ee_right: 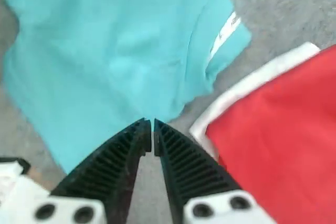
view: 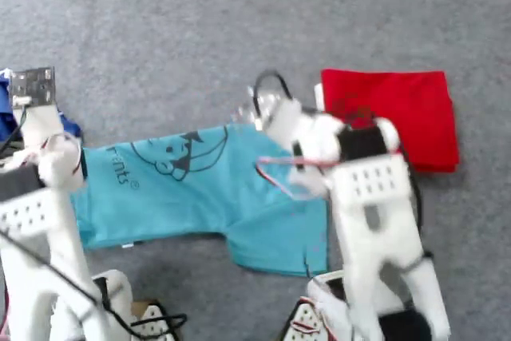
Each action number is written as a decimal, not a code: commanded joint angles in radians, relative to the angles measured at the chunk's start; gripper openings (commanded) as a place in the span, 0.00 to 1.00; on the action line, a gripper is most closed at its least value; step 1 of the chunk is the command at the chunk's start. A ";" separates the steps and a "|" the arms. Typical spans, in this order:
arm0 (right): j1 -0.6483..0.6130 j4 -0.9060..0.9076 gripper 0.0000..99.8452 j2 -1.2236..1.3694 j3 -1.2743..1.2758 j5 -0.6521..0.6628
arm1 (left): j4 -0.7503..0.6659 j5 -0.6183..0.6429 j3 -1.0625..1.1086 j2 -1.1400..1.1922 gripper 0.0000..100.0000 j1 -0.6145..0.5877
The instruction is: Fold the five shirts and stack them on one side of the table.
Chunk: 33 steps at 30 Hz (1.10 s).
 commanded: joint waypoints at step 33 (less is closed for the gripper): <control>0.052 -0.015 0.01 1.141 -1.027 -0.195 | -0.239 -0.078 -0.071 0.522 0.03 -0.041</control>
